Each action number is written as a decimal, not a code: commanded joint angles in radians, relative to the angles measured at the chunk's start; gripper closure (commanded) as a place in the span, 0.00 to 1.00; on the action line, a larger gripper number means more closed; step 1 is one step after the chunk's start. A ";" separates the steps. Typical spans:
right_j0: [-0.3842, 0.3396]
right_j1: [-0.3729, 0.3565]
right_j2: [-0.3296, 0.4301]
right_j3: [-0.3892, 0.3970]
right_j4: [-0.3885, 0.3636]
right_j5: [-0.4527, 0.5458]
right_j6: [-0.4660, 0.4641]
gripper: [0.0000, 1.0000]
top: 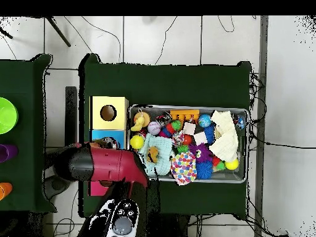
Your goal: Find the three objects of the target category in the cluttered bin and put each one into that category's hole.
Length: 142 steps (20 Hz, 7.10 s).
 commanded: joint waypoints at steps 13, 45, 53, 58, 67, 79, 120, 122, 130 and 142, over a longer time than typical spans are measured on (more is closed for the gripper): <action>-0.015 0.014 0.061 0.110 0.030 -0.095 0.237 1.00; 0.002 0.020 0.065 0.146 0.062 -0.156 0.245 1.00; 0.002 0.028 0.070 0.139 0.067 -0.168 0.247 1.00; -0.001 0.026 0.072 0.142 0.067 -0.171 0.244 1.00; 0.002 0.027 0.074 0.132 0.075 -0.165 0.246 1.00; -0.003 0.035 0.092 0.125 0.086 -0.193 0.249 1.00; -0.008 0.042 0.092 0.127 0.091 -0.198 0.241 1.00; -0.008 0.042 0.091 0.126 0.091 -0.198 0.241 1.00; -0.006 0.043 0.087 0.122 0.091 -0.194 0.240 1.00; -0.005 0.043 0.086 0.123 0.090 -0.197 0.240 1.00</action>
